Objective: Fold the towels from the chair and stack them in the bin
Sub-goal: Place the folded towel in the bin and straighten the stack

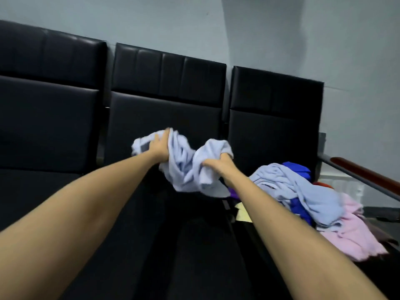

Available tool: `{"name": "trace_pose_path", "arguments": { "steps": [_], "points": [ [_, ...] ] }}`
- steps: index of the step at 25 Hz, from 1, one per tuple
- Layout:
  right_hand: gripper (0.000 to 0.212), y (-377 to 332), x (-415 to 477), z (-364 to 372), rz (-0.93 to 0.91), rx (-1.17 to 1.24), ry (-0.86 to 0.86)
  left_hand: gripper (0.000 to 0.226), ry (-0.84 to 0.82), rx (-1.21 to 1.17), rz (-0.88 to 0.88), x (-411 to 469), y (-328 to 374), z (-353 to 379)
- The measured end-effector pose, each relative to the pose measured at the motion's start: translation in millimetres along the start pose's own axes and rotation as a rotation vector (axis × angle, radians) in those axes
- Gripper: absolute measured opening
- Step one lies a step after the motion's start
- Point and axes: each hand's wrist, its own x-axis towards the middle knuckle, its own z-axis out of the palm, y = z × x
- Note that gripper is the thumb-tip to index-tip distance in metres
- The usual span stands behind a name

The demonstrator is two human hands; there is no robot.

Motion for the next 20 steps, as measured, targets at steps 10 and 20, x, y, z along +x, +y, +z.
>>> {"name": "trace_pose_path", "arguments": {
  "steps": [10, 20],
  "points": [
    [0.035, 53.3, -40.3, 139.2, -0.238, -0.611, -0.302, 0.029, -0.157, 0.145, 0.329, -106.0, -65.4, 43.1],
    [0.024, 55.8, -42.6, 113.2, -0.308, -1.108, -0.099, 0.019, 0.340, -0.300, 0.087, -138.4, -72.3, 25.3]
  ]
}}
